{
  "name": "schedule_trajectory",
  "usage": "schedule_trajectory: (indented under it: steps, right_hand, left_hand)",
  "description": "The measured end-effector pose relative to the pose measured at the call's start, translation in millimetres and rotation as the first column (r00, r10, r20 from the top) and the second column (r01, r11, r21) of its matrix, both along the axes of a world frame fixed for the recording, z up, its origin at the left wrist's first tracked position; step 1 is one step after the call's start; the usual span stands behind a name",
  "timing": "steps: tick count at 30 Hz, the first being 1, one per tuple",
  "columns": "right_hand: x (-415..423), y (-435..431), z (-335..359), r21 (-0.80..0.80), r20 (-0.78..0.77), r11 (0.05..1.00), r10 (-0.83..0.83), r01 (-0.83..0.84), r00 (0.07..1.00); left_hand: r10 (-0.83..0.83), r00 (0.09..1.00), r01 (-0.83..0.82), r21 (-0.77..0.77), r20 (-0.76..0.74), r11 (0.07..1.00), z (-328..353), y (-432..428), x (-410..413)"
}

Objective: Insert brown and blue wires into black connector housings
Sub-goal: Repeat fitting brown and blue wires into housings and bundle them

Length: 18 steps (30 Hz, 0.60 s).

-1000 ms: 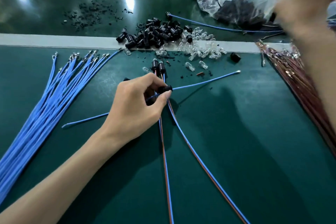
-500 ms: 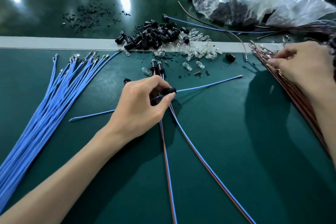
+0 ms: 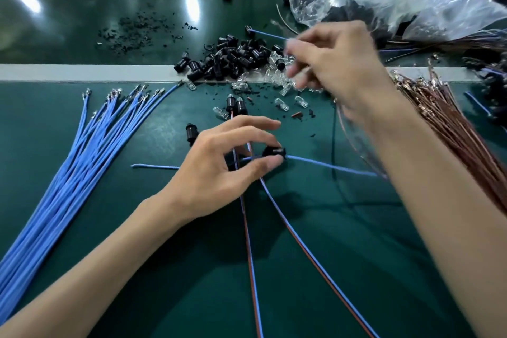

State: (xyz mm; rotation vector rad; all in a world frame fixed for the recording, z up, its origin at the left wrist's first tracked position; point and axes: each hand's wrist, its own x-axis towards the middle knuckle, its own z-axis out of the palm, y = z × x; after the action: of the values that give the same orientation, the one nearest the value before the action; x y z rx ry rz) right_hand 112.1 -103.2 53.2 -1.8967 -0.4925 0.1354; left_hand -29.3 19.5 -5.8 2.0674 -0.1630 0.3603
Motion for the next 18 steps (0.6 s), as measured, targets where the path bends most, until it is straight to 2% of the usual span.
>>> schedule_trajectory:
  steps: [1,3,4,6,8,10,12,13,15,18]
  right_hand:
    - [-3.9,15.2,2.6,0.167,-0.159,0.985,0.066,-0.039,0.985]
    - [-10.7,40.6,5.6,0.499,-0.425,0.866,0.219,0.025,0.878]
    - [-13.0,49.9,5.9,0.618,-0.5,0.78,0.289,0.103,0.816]
    - [-13.4,59.3,5.8,0.751,-0.556,0.611,0.38,0.25,0.739]
    - [-8.3,57.7,6.9,0.799,-0.571,0.468,0.393,0.377,0.721]
    - [0.6,49.8,8.3,0.805,-0.593,0.287,0.387,0.519,0.706]
    - [9.0,41.8,7.9,0.761,-0.623,0.101,0.388,0.641,0.679]
    - [12.1,40.0,7.1,0.732,-0.637,0.037,0.393,0.68,0.663]
    - [12.9,43.5,4.8,0.696,-0.654,0.003,0.417,0.718,0.632]
    - [6.2,57.0,5.5,0.7,-0.648,0.038,0.452,0.713,0.613]
  left_hand:
    - [-0.067,0.995,0.059,-0.105,-0.072,0.993,2.1,-1.5,-1.0]
    - [-0.198,0.966,0.147,-0.277,-0.165,0.95,4.7,-6.0,-4.1]
    - [-0.247,0.95,0.174,-0.329,-0.192,0.928,5.3,-8.5,-5.9]
    - [-0.299,0.927,0.212,-0.34,-0.227,0.916,5.2,-11.5,-7.4]
    - [-0.315,0.92,0.238,-0.304,-0.233,0.922,5.7,-11.7,-8.1]
    - [-0.322,0.923,0.256,-0.29,-0.209,0.922,6.5,-11.3,-7.9]
    - [-0.277,0.945,0.226,-0.266,-0.174,0.937,4.1,-11.0,-6.4]
    - [-0.244,0.955,0.194,-0.265,-0.168,0.944,3.0,-11.1,-5.7]
    - [-0.254,0.95,0.185,-0.329,-0.18,0.926,2.2,-11.5,-5.6]
    - [-0.39,0.902,0.249,-0.511,-0.188,0.823,5.1,-12.6,-8.6]
